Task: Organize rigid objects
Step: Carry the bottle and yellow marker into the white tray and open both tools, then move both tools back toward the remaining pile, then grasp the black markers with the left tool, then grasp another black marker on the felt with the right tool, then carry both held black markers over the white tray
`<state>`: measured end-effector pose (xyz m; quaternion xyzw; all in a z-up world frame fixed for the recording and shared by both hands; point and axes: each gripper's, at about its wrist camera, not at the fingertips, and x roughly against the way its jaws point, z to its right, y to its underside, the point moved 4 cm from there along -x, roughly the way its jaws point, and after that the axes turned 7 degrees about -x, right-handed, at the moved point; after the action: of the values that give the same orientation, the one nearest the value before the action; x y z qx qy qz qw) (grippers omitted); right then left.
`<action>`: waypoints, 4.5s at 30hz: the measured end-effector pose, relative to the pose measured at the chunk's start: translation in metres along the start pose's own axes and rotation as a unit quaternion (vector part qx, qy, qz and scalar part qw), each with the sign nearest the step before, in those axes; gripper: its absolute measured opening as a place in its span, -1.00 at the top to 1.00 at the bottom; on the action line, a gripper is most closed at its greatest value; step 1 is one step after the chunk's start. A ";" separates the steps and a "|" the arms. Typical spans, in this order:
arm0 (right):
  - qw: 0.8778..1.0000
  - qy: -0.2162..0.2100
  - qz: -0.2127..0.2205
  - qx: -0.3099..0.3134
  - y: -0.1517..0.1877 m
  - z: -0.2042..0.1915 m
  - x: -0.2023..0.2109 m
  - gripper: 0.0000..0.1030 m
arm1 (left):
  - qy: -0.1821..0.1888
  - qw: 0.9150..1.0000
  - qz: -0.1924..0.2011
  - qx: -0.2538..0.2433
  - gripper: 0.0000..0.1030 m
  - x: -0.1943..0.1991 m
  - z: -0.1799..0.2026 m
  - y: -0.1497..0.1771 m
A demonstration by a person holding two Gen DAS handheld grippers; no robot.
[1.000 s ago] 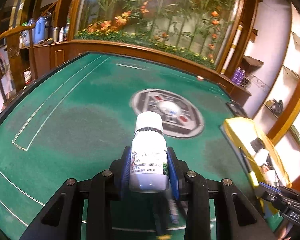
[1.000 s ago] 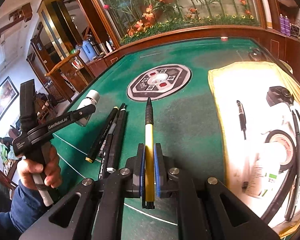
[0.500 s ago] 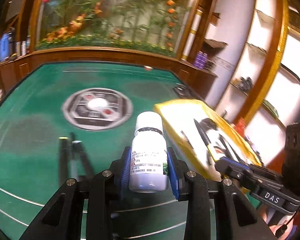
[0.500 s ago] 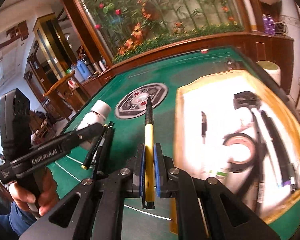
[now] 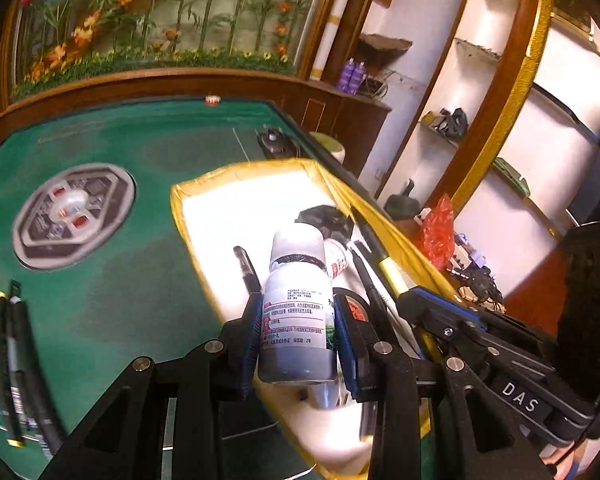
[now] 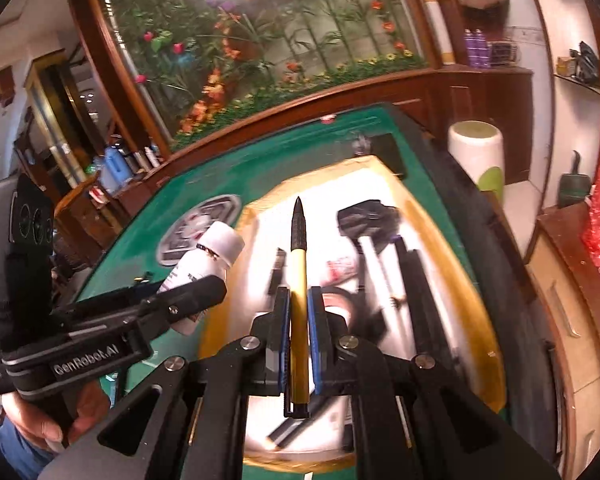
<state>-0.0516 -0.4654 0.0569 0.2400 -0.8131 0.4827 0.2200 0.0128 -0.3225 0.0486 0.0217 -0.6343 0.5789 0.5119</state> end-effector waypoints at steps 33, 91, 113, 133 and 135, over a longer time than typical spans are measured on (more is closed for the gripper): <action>0.979 0.083 0.179 0.053 -0.009 -0.039 0.089 -0.70 | 0.020 0.998 0.061 0.016 -0.37 0.051 -0.025 0.022; 0.962 -0.048 -0.210 0.171 0.077 -0.229 -0.167 0.32 | -0.110 0.983 -0.015 0.143 0.69 0.067 -0.265 0.086; 0.970 -0.092 -0.160 0.158 0.053 -0.214 -0.168 0.73 | -0.156 0.976 0.013 0.151 0.71 0.070 -0.273 0.081; 0.983 -0.066 -0.109 0.133 0.047 -0.206 -0.145 0.73 | -0.250 0.957 0.097 0.106 0.71 0.110 -0.252 0.070; 0.983 -0.069 -0.107 0.130 0.049 -0.206 -0.135 0.73 | -0.256 0.957 0.101 0.093 0.71 0.112 -0.244 0.069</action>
<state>0.0511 -0.2377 0.0347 0.3849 -0.7264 0.5400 0.1805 0.0685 -0.0516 0.0276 0.1526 -0.6866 0.6588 0.2668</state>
